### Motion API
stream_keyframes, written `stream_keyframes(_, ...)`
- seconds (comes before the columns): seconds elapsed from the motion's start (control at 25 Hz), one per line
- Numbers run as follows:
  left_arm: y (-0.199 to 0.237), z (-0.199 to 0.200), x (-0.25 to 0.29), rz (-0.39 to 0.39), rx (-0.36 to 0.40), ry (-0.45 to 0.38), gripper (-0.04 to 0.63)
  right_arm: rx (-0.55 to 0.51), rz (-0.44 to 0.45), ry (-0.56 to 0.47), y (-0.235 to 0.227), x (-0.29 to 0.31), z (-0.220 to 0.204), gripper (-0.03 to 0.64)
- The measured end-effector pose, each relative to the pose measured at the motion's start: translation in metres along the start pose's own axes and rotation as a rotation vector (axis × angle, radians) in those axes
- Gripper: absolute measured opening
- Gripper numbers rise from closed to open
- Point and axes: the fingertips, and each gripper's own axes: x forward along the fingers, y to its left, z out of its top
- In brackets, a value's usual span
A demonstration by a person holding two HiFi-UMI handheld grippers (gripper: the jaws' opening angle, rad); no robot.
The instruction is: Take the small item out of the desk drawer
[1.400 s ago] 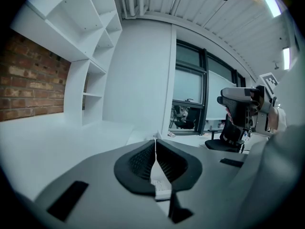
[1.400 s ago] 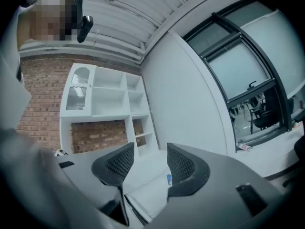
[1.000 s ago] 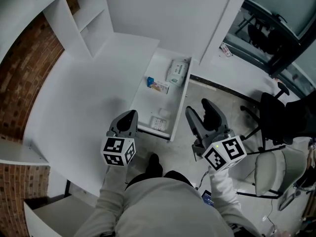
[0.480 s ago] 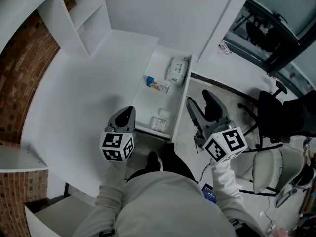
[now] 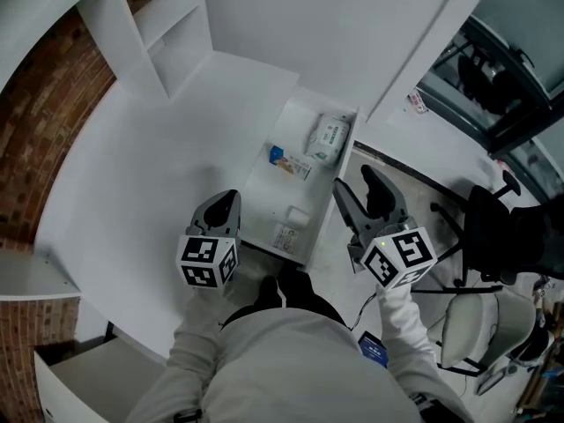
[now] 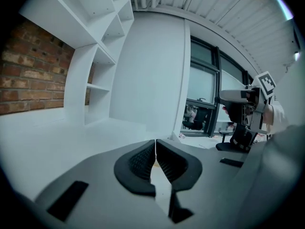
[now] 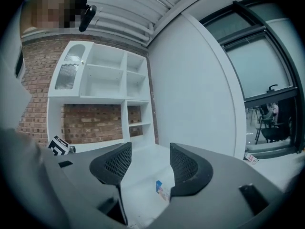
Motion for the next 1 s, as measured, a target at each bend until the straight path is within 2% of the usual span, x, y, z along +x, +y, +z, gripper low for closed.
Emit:
stream_keyframes(0.4, 0.016, 0.006, 0.028, 0.090, -0.029, 0.008, 0.023, -0.042, 0.101, 0.134, -0.030, 0.069, -0.042, 0.264)
stream_keyframes(1.0, 0.039, -0.008, 0.056, 0.248, -0.106, 0.057, 0.023, -0.127, 0.298, 0.502, -0.050, 0.155, -0.161, 0.267)
